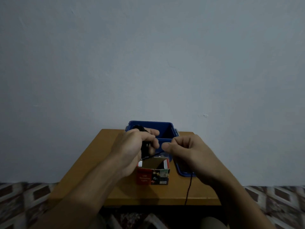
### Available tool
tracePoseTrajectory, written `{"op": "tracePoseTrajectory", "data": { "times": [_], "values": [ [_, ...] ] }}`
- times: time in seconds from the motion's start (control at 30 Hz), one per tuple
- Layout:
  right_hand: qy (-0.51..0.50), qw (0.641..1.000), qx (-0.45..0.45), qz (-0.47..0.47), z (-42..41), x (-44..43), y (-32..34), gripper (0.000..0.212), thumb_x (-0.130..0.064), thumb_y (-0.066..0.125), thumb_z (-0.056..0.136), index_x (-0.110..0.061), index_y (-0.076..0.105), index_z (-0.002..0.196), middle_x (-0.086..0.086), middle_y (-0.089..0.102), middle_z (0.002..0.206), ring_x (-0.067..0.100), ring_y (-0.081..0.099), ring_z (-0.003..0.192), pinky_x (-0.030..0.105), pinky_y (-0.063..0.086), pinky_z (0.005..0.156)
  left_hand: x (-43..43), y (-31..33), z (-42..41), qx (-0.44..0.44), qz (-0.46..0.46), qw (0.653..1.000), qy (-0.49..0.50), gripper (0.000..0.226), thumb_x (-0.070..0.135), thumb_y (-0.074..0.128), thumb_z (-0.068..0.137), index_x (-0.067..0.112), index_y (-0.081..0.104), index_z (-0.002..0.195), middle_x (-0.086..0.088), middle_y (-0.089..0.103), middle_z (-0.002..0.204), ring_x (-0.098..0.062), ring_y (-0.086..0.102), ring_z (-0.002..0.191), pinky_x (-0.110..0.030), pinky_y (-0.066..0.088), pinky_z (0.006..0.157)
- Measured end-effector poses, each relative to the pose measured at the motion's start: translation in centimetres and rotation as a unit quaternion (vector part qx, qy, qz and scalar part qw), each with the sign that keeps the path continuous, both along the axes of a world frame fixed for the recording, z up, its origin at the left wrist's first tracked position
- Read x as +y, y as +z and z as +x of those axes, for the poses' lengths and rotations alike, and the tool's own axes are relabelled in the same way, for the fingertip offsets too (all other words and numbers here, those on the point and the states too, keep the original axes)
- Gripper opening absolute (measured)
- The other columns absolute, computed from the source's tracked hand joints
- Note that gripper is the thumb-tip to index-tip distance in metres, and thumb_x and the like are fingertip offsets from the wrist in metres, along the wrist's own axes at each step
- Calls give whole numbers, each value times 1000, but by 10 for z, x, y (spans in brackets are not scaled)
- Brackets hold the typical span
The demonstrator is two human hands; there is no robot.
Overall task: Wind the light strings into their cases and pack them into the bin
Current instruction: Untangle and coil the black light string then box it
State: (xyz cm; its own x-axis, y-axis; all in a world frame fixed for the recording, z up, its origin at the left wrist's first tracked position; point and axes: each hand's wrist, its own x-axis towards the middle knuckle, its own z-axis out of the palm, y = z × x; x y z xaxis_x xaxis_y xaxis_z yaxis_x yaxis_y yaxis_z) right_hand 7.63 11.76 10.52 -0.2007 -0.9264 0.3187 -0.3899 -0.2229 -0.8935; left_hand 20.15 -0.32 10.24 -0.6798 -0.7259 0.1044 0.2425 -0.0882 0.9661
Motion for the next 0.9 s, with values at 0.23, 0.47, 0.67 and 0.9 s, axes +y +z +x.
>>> {"op": "tracePoseTrajectory", "data": {
  "times": [0.23,0.47,0.67,0.9],
  "values": [
    [-5,998,65,11,-2,-2,20,42,-18,66,92,-17,47,56,-6,40,45,7,30,38,17,28,41,12,15,-4,-141,-18,987,-72,26,1,34,98,1,58,89,-15,58,65,-25,54,56,-31,43,53],
    [2,997,82,-13,2,-2,29,42,-19,66,94,-8,47,58,-3,36,44,8,27,37,17,27,41,8,2,0,-115,-101,983,-106,63,66,30,97,15,67,89,-6,53,64,-13,44,52,-25,31,45],
    [10,996,32,-78,-4,-1,35,33,-25,61,87,-15,48,58,-6,37,49,9,28,43,23,27,44,4,-1,5,-130,-86,970,-184,85,80,21,87,7,64,80,-2,39,53,-13,26,41,-24,20,41],
    [-26,996,0,-84,-8,-12,27,35,-17,63,96,-13,51,64,-5,38,49,7,28,42,21,27,42,2,1,7,-115,-71,958,-254,81,81,25,86,9,53,65,3,23,48,-10,14,39,-25,9,40]
  ]
}}
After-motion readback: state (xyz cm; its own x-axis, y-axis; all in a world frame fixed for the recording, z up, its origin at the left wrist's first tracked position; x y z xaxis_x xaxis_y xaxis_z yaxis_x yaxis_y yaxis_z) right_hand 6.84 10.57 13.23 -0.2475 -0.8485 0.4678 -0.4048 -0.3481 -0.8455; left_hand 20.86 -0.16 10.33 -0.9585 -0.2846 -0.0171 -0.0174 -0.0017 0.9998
